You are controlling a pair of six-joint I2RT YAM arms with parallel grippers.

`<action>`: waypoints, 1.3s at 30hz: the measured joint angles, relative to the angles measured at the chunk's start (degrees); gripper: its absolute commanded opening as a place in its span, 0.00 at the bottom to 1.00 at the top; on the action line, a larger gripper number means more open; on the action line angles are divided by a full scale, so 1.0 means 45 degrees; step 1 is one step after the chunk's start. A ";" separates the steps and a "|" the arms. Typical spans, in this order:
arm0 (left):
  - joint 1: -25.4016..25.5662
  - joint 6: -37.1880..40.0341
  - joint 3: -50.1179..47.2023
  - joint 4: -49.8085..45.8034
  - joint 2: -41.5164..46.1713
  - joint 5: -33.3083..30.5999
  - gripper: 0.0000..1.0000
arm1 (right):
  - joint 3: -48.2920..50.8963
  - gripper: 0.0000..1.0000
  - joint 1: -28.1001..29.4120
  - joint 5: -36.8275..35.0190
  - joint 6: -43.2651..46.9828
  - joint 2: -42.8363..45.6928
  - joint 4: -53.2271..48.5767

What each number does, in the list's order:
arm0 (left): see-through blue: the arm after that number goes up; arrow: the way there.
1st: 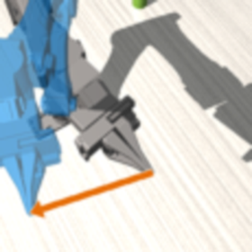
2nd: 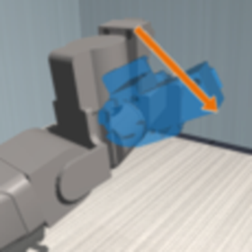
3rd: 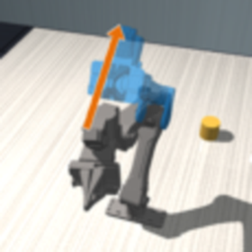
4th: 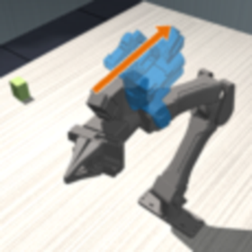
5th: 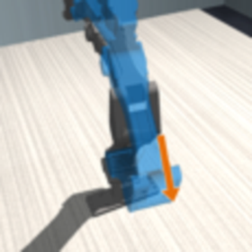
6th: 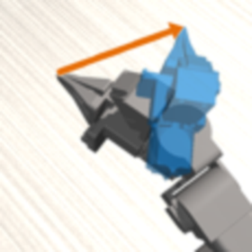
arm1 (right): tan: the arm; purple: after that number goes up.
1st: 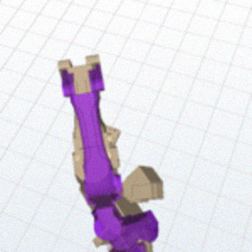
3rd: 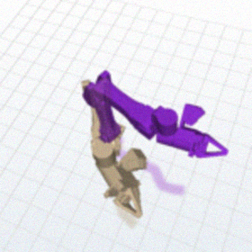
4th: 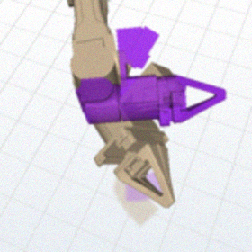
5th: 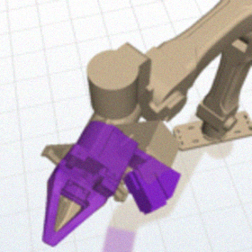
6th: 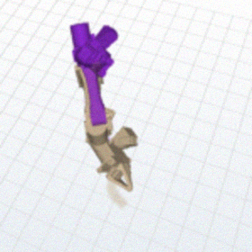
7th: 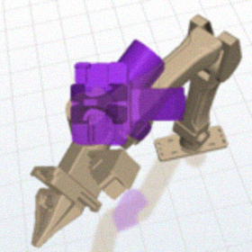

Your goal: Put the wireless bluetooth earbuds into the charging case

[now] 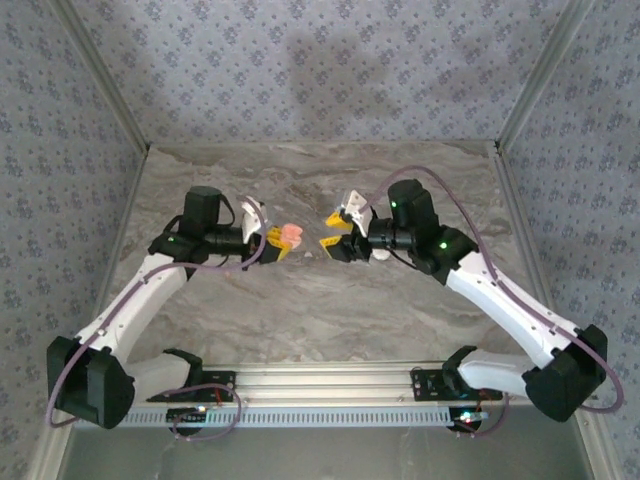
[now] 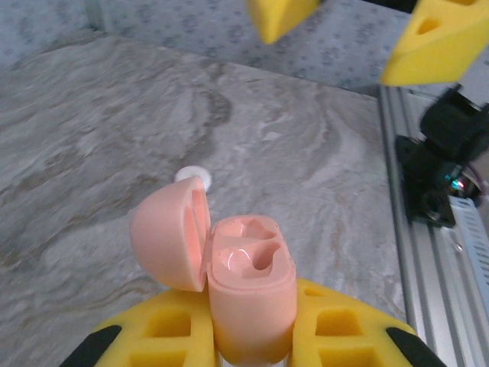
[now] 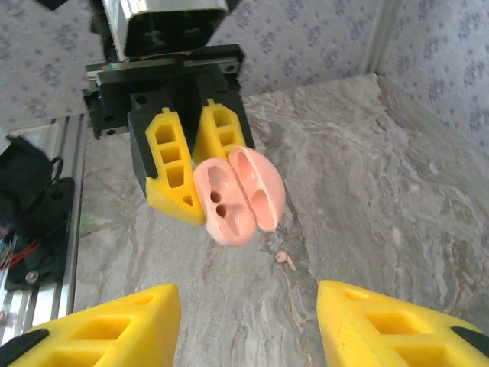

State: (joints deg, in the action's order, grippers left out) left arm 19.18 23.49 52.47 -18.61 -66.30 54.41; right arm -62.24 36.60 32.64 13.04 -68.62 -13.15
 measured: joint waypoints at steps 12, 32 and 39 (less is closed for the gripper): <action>-0.3089 -0.4124 -0.1302 0.2268 0.0058 -0.1467 0.14 | -0.2395 0.49 0.1418 -0.1690 -0.0102 -0.2866 -0.2079; -0.5445 -0.6960 -0.3094 0.3808 0.0500 -0.4371 0.14 | -0.8121 0.46 0.2152 -0.1797 0.7567 -1.0613 -0.5668; -0.5741 -0.6844 -0.3099 0.3803 0.0549 -0.4896 0.14 | -1.0108 0.47 0.2356 -0.1889 0.8480 -1.2852 -0.6081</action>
State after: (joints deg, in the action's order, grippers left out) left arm -6.66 -7.31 38.52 -1.50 -63.83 32.38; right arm -107.72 47.20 24.14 51.20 -126.45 -40.51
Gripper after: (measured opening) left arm 0.191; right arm 0.466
